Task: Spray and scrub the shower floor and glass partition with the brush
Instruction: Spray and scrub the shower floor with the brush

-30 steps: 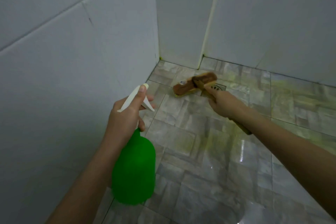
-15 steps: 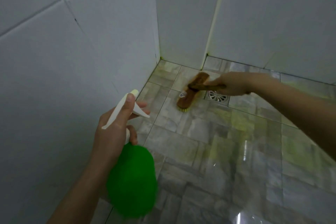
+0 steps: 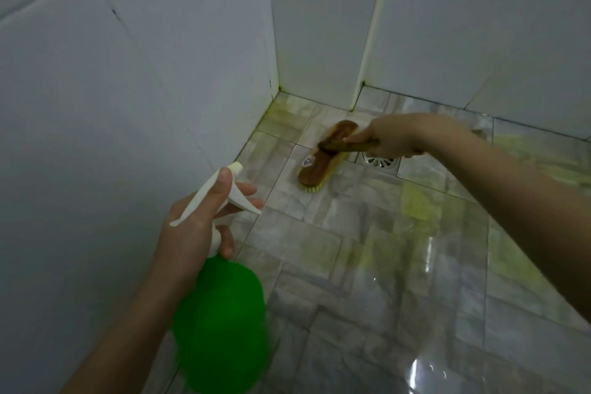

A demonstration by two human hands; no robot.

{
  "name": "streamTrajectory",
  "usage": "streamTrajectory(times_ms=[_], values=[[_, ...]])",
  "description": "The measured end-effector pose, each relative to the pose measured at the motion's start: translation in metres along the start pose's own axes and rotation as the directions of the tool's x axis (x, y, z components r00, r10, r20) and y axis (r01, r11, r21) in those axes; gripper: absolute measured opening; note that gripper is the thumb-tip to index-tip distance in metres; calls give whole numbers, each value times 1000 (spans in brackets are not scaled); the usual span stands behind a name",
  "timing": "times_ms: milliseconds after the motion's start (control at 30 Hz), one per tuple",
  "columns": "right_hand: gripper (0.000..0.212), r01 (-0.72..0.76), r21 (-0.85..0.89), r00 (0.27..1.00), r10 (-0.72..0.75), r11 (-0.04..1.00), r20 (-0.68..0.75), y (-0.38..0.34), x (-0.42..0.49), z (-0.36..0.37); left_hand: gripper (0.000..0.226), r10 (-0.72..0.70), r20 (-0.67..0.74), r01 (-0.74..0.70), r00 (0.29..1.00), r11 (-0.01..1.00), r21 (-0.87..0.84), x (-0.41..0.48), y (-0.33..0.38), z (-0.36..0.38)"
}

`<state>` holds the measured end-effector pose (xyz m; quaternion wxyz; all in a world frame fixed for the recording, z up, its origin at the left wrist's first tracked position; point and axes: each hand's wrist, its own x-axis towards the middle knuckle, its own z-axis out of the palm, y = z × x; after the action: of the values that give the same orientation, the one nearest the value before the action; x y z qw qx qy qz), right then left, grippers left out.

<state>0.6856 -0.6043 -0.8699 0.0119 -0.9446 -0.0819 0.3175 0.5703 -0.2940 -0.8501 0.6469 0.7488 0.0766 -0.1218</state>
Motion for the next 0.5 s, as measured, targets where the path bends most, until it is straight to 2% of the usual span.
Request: streamTrajectory(times_ms=[100, 233, 300, 367, 433, 500], values=[[48, 49, 10, 988, -47, 999, -150, -30, 32, 5, 30, -6, -15, 7, 1000, 999, 34, -4, -3, 5], [57, 120, 106, 969, -93, 987, -231, -46, 77, 16, 26, 23, -13, -22, 1000, 997, 73, -9, -10, 14], [55, 111, 91, 970, -88, 990, -227, -27, 49, 26, 27, 14, -13, -13, 1000, 999, 46, -12, -10, 12], [53, 79, 81, 984, -65, 994, -164, 2, 3, 42, 28, 10, -21, -9, 1000, 1000, 16, -18, -9, 6], [52, 0, 79, 998, 5, 997, -69, 24, -42, 55, 29, 9, -18, -9, 1000, 1000, -15, -25, -6, -1], [52, -56, 79, 997, 60, 995, -51, 22, -56, 62, 31, -1, -1, 1, 1000, 1000, -22, -31, -5, -4]])
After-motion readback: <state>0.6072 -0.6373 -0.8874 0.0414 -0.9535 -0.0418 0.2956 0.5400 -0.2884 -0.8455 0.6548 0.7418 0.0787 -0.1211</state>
